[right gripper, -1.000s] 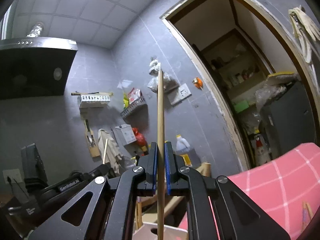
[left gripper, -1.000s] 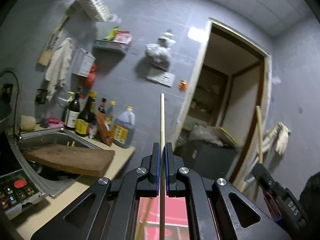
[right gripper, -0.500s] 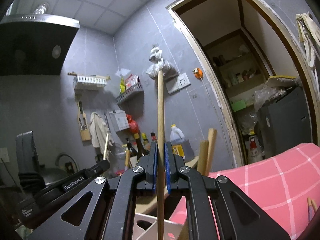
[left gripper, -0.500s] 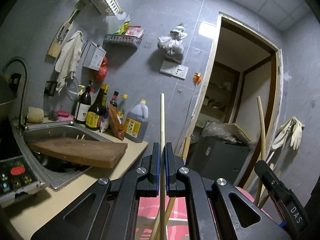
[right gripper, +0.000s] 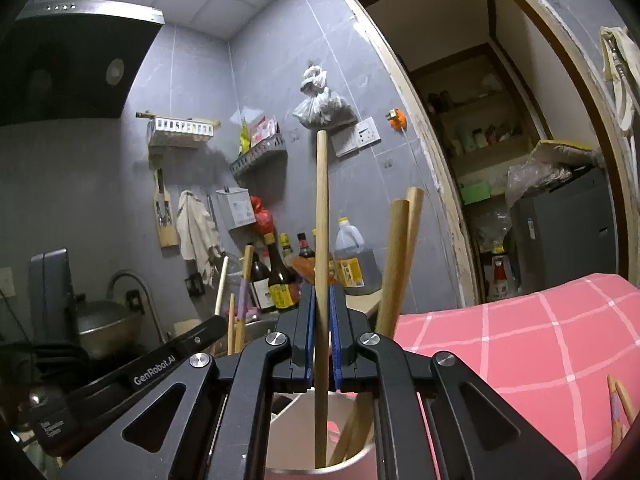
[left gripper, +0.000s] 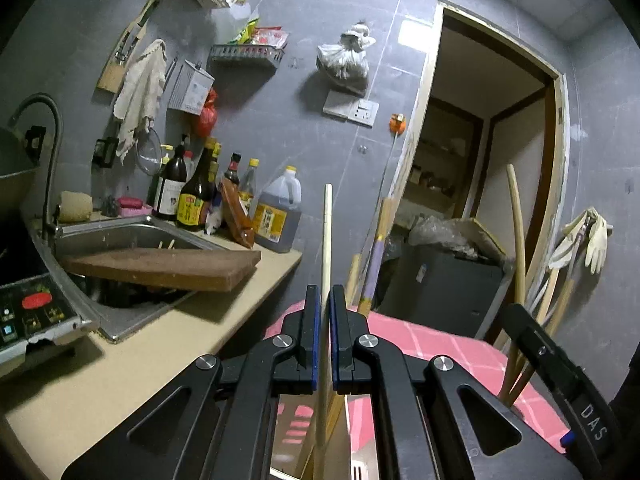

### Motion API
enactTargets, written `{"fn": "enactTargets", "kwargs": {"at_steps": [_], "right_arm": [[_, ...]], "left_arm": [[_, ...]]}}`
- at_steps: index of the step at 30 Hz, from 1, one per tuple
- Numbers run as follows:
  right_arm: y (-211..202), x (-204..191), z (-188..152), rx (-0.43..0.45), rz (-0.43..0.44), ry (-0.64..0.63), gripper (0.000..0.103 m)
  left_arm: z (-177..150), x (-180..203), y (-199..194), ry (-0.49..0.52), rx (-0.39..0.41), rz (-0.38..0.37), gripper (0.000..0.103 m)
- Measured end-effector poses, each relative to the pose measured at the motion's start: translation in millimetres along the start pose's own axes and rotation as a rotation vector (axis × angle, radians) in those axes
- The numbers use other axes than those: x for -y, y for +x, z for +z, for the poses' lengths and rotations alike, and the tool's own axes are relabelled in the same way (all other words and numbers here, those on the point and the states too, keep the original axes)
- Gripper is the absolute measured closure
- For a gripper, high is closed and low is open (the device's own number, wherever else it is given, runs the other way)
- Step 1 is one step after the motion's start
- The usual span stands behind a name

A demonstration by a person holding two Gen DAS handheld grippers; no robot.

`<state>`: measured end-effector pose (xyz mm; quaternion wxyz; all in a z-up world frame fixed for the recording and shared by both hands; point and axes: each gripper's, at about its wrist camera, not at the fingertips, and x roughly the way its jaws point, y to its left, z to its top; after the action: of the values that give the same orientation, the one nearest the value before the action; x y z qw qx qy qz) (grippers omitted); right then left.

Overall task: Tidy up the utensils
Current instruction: 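Lift both held chopsticks and carry them over the white basket, then lower the chopsticks into the white basket and open both tools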

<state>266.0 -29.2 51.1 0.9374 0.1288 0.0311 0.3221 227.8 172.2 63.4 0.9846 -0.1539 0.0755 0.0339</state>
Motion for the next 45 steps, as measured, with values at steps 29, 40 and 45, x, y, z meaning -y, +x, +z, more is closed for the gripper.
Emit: {"fn": "enactTargets", "kwargs": {"at_steps": [29, 40, 45], "right_arm": [[-11.6, 10.9, -0.8, 0.002, 0.032, 0.065, 0.097], [-5.0, 10.3, -1.3, 0.037, 0.039, 0.108, 0.098], [-4.3, 7.8, -10.0, -0.015, 0.020, 0.081, 0.097]], "left_arm": [[-18.1, 10.2, -9.9, 0.015, -0.053, -0.002, 0.099], [-19.1, 10.3, -10.9, 0.016, -0.052, -0.006, 0.099], [-18.4, 11.0, -12.5, 0.011, -0.054, -0.012, 0.098]]}}
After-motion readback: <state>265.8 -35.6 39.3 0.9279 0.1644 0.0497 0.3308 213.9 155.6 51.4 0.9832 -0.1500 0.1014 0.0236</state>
